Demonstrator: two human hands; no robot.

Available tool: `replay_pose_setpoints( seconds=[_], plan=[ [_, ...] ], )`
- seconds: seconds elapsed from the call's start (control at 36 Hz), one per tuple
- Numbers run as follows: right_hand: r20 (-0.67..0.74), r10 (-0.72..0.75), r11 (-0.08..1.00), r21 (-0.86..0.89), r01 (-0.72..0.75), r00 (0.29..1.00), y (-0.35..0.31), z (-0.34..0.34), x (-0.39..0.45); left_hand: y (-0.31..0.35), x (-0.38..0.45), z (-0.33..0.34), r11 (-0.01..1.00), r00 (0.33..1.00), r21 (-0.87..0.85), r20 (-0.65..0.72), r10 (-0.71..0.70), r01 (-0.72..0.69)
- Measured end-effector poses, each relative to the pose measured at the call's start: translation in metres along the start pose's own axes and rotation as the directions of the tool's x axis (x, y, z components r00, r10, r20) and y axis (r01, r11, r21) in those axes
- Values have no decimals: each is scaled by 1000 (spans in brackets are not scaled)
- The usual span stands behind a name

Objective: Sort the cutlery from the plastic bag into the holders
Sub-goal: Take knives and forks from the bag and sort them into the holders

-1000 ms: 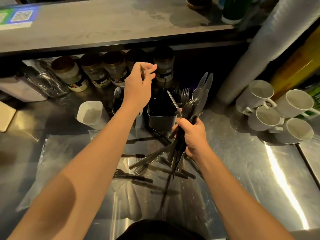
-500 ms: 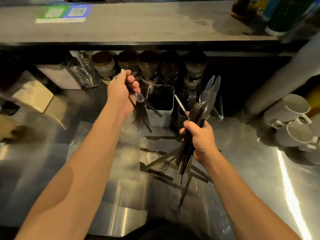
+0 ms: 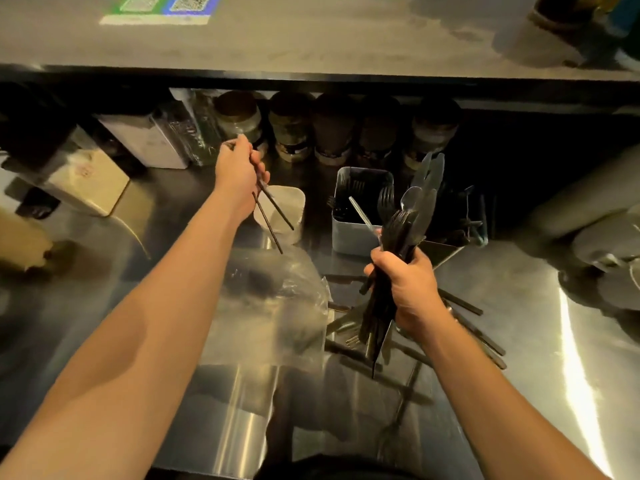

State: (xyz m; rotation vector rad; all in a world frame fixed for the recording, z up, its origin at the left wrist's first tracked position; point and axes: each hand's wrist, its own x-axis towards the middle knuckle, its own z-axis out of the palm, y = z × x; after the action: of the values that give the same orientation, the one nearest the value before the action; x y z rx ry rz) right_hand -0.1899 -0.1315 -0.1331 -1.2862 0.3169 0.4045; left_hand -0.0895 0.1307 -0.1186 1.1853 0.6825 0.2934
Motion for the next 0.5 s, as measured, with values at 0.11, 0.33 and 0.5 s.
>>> replay_pose_setpoints(
  seconds=[0.11, 0.33, 0.5],
  plan=[
    [-10, 1, 1000, 0, -1, 1000, 3, 5, 7, -7, 18, 4, 992, 1000, 124, 11, -17, 15],
    [-20, 12, 1000, 9, -12, 1000, 5, 12, 16, -24, 41, -2, 962, 996, 260, -37, -80, 87],
    [-16, 26, 1000, 16, -25, 1000, 4, 15, 17, -27, 44, -10, 937, 996, 339, -62, -70, 87]
  ],
)
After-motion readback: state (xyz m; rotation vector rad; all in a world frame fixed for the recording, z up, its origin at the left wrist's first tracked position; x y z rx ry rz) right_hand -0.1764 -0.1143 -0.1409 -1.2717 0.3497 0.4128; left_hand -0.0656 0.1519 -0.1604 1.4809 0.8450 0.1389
